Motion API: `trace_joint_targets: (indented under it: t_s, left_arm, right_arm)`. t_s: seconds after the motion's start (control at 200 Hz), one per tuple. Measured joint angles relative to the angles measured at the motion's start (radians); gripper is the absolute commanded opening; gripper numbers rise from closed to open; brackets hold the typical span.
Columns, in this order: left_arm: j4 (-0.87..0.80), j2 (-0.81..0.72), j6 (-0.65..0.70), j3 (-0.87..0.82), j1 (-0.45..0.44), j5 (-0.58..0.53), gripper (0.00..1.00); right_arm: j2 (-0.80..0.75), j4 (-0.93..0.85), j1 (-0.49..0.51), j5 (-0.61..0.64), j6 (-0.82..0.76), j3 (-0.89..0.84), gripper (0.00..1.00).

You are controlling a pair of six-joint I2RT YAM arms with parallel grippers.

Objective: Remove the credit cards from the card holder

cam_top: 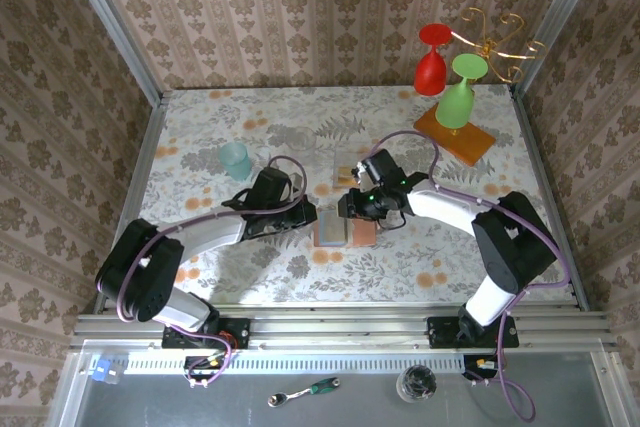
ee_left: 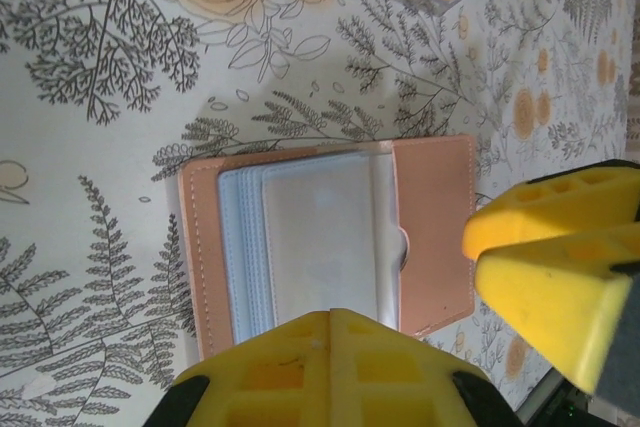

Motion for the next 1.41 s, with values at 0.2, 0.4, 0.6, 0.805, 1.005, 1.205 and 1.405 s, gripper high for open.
trace_joint_targets:
  t_s: [0.2, 0.4, 0.6, 0.805, 1.005, 1.205, 1.405]
  left_arm:
    - [0.006, 0.036, -0.017, -0.010, -0.018, -0.009, 0.01]
    - [0.021, 0.067, -0.022, -0.026, -0.032, -0.018, 0.00]
    - [0.019, 0.071, -0.021, -0.035, -0.033, -0.040, 0.00]
    - [0.018, 0.097, -0.021, -0.035, -0.033, -0.048, 0.00]
    - [0.018, 0.109, -0.020, -0.035, -0.033, -0.048, 0.00]
    - [0.013, 0.109, -0.016, -0.035, -0.033, -0.051, 0.00]
    - [0.004, 0.109, -0.013, -0.035, -0.033, -0.052, 0.00]
  right_arm:
    - [0.001, -0.010, 0.018, 0.001, 0.026, 0.000, 0.33]
    - [0.003, -0.024, 0.023, 0.000, 0.041, 0.000, 0.33]
    - [0.027, -0.036, 0.028, 0.001, 0.041, 0.000, 0.37]
    - [0.048, -0.045, 0.030, 0.002, 0.041, 0.001, 0.38]
    - [0.063, -0.053, 0.034, 0.000, 0.041, 0.016, 0.36]
    - [0.070, -0.051, 0.035, -0.011, 0.041, 0.019, 0.34]
    - [0.080, -0.048, 0.037, -0.018, 0.041, 0.019, 0.32]
